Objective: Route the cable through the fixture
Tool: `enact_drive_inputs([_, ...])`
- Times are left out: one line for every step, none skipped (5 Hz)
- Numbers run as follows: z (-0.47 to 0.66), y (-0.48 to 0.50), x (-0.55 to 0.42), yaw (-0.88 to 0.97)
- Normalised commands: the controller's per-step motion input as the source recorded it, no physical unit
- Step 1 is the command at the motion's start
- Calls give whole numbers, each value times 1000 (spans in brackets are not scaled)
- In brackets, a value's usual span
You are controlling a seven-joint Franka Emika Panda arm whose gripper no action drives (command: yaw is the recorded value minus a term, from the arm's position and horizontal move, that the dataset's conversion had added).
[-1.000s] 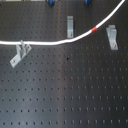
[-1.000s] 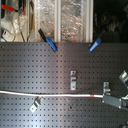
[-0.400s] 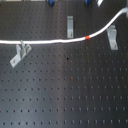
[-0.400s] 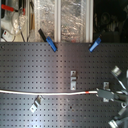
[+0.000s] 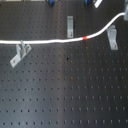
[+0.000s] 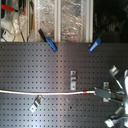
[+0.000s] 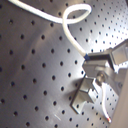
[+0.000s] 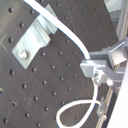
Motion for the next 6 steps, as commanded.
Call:
enact_drive_inputs([-1,62,-124,169])
enact_drive_inputs([-1,54,8,0])
enact_drive_inputs([222,-528,-798,-40])
enact_drive_inputs([1,4,-28,0])
enact_drive_inputs([0,146,-269,106])
enact_drive_inputs([-129,130,-442,191])
